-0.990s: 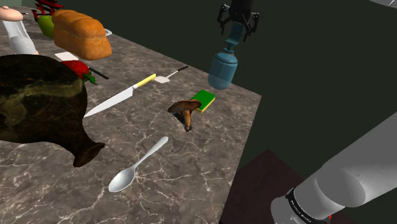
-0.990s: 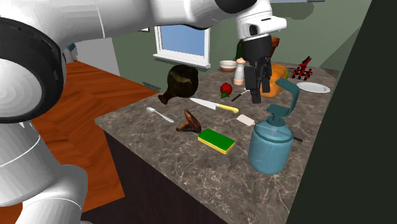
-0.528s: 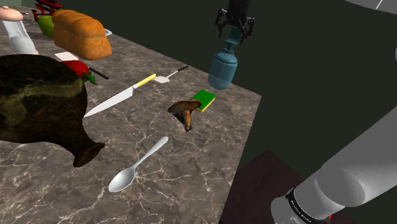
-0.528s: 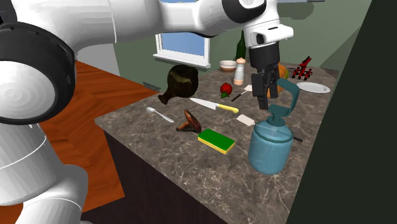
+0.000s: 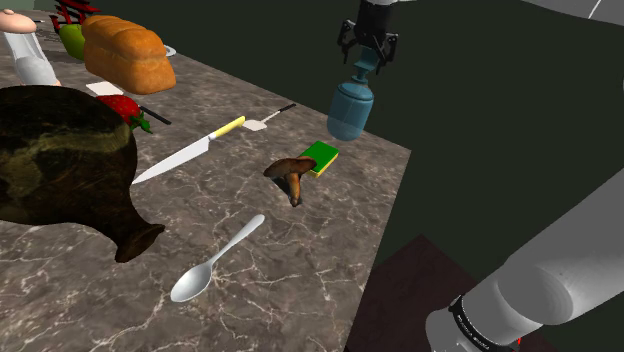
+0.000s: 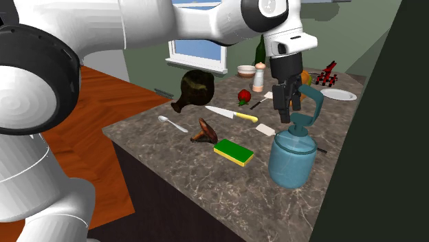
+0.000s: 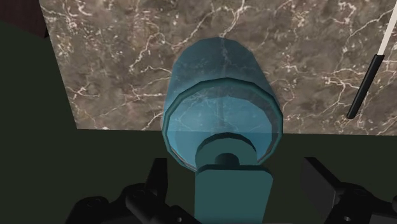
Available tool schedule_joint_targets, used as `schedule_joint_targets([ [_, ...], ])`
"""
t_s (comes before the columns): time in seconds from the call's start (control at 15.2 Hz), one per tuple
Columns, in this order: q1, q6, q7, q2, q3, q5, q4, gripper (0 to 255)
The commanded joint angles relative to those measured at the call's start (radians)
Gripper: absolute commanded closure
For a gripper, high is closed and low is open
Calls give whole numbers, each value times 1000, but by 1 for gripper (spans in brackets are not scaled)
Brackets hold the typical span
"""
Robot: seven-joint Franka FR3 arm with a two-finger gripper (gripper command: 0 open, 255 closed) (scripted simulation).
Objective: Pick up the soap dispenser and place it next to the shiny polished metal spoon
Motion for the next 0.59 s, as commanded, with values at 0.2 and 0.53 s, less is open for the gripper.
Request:
schedule_joint_targets([
  [0.2, 0, 0, 0, 0, 0, 0, 0, 255],
  [0.53, 0, 0, 0, 0, 0, 0, 0, 255],
])
